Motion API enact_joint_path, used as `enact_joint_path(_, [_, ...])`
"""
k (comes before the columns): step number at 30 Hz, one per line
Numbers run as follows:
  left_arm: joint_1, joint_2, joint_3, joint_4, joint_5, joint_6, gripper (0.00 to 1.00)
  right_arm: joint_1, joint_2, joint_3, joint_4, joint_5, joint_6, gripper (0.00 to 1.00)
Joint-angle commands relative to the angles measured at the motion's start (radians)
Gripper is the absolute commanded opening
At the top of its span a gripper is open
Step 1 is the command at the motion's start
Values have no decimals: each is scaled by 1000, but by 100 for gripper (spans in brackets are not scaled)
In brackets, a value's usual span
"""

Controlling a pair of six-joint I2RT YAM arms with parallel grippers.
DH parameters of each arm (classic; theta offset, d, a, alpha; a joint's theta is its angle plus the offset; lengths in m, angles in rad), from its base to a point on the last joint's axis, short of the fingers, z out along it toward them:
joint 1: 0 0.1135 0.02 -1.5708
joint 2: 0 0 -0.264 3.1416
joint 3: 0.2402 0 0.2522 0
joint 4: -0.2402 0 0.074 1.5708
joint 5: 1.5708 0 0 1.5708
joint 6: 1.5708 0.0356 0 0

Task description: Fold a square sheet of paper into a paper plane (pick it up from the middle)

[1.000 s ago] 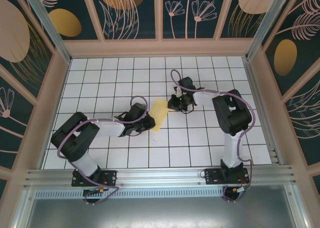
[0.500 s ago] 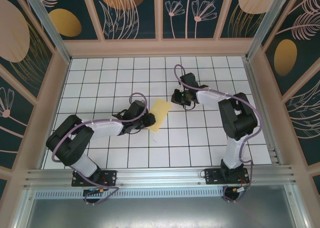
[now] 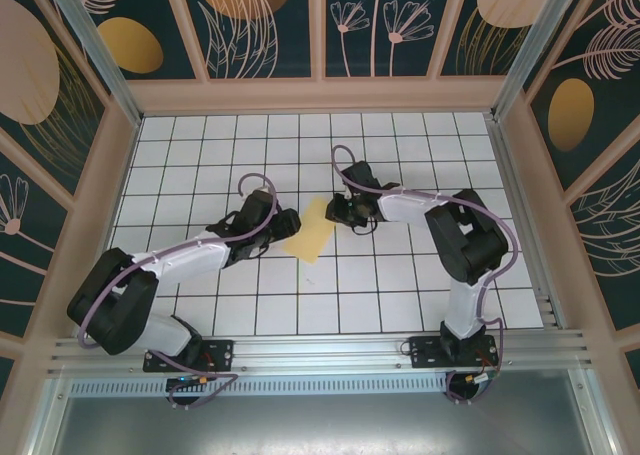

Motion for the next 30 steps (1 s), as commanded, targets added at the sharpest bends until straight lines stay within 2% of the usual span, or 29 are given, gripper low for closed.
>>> enact_joint_path(1, [9, 31, -23, -13, 67, -4, 66, 0, 33, 33, -1, 15, 13, 29])
enact_joint_path(11, [16, 90, -11, 13, 119, -11, 66, 1, 5, 62, -8, 34, -11, 28])
enact_joint_path(30, [15, 168, 23, -24, 199, 15, 67, 0, 156, 117, -107, 70, -13, 29])
